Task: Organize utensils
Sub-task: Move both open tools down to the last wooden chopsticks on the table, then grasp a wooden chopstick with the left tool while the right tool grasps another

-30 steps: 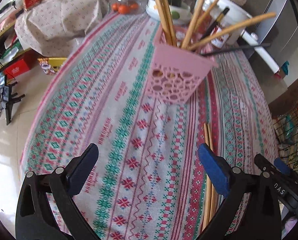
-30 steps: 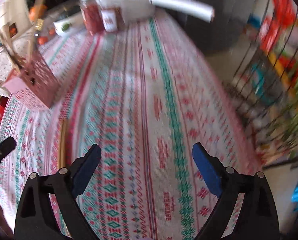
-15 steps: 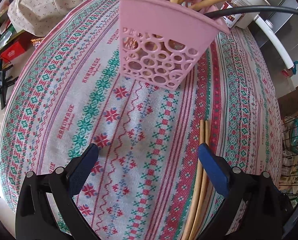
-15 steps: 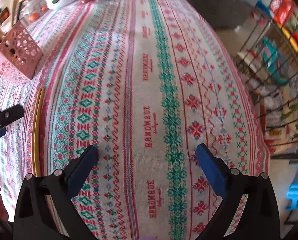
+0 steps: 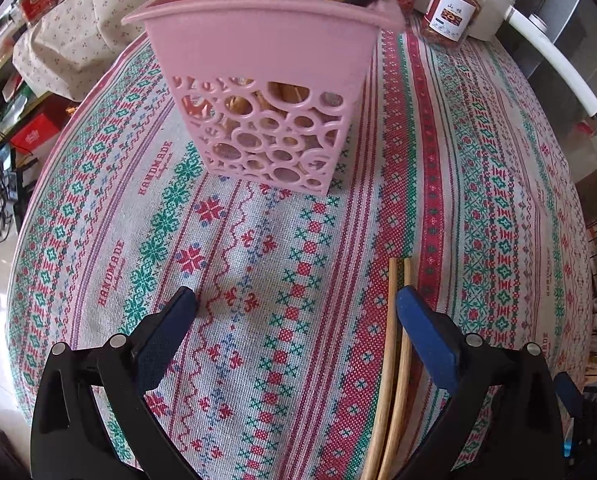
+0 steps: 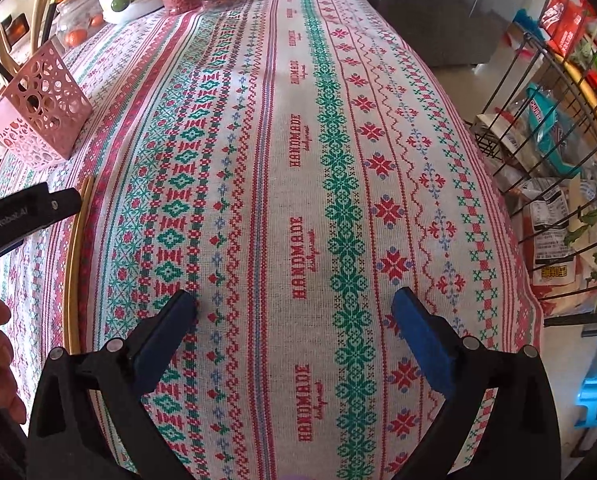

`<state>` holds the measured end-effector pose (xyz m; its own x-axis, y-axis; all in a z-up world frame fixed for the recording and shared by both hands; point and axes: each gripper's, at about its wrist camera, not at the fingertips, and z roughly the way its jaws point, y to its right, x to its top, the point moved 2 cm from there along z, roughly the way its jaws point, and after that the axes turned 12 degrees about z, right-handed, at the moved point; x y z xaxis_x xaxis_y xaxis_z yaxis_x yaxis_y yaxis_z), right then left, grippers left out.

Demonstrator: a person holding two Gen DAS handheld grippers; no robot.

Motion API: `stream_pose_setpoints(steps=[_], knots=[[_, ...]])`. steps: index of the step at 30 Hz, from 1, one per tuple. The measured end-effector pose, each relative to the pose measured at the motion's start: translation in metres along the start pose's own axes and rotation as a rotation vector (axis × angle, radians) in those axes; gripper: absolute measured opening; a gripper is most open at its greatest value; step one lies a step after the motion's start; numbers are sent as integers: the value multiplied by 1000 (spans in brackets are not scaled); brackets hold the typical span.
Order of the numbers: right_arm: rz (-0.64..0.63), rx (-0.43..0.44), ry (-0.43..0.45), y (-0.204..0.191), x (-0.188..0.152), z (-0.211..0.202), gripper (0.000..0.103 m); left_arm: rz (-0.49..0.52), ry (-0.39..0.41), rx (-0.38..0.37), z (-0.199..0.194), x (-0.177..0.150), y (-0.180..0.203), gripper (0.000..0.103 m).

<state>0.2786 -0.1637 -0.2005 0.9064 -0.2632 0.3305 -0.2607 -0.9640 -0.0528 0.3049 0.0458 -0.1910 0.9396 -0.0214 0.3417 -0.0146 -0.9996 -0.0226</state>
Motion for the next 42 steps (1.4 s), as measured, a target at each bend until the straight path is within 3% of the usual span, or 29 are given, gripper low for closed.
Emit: stream_pose_setpoints(steps=[3,6,9,11,13,18,25,31,33,36,39,41,42], knots=[[0,0,0,0,1,0,96,44,20,31,3,0,12,91],[6,-4,-3,-1,2,2,96,79,47,18,0,-4,25,77],[24,-13,-11,-2,5,3,96,126,62,-3,-5,-7,28,54],[36,-16,-18,-6,8,5,96,145,72,-15,-9,-9,25,26],[50,-17,-26,-9,11,6,96,147,73,-35,-10,-12,17,10],[63,20,-54,-30,14,7,96,106,62,-120,-9,-18,0,4],[108,174,-86,-68,32,4,96,67,94,-74,-17,-23,-27,4],[8,125,-64,-122,35,17,96,22,113,-71,-28,-23,-53,4],[-76,65,-17,-143,30,20,95,14,110,-73,-32,-25,-64,4],[-151,76,38,-160,25,16,78,0,110,-78,-44,-37,-90,4],[-202,112,43,-164,25,10,51,-5,116,-81,-47,-39,-94,4],[-199,129,36,-154,23,8,24,-4,119,-89,-48,-38,-91,4],[-185,143,23,-148,26,7,17,-2,123,-94,-49,-38,-89,4]])
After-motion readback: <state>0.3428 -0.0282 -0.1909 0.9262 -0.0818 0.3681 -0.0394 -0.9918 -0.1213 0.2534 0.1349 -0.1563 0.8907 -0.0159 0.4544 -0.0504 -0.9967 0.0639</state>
